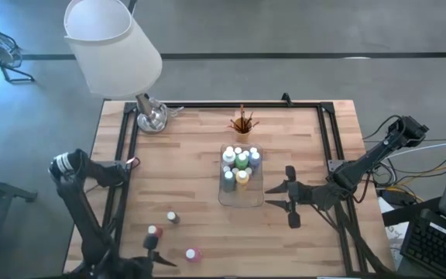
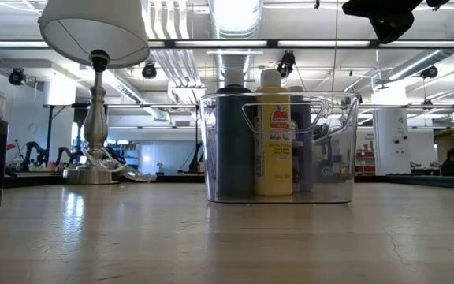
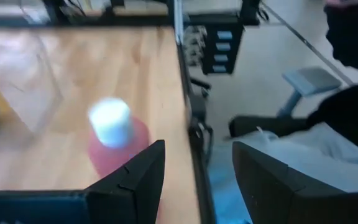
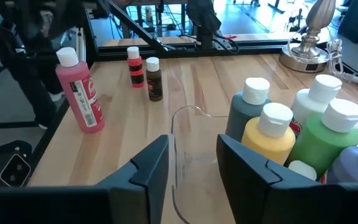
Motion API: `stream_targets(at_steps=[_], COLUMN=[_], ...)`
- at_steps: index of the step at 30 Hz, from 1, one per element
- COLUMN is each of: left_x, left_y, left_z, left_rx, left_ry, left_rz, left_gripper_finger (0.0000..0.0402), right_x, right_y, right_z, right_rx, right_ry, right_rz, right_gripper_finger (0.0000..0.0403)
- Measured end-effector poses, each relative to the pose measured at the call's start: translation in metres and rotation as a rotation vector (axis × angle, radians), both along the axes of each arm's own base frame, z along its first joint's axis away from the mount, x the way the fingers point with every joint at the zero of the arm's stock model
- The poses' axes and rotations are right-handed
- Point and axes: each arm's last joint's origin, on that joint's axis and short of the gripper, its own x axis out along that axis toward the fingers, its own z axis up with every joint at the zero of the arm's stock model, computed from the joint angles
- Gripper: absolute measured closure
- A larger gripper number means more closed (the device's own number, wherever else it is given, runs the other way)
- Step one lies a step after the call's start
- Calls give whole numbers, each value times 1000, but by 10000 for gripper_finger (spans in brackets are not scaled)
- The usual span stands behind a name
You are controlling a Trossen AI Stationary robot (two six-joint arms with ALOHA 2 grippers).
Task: Pick & Place Paint Supplies
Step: Put the large pink paint bottle into the transparent bin
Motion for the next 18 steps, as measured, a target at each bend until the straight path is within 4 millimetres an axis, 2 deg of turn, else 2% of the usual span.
stream_targets(at_steps=[7,10,18], left_x=[7,11,17], left_y=[-11,-10,-7], left_z=[-31,-39,-36], left_rx=[-70,-19,-67], left_ry=[106,84,93], left_rz=[3,44,63], left_gripper_finger=[207,208,209], right_x=[0,0,0], right_y=[0,0,0], right_z=[0,0,0], right_rx=[8,20,20], right_ry=[-1,-1,0], right_rz=[-3,-7,-7], right_gripper_finger=[263,261,282])
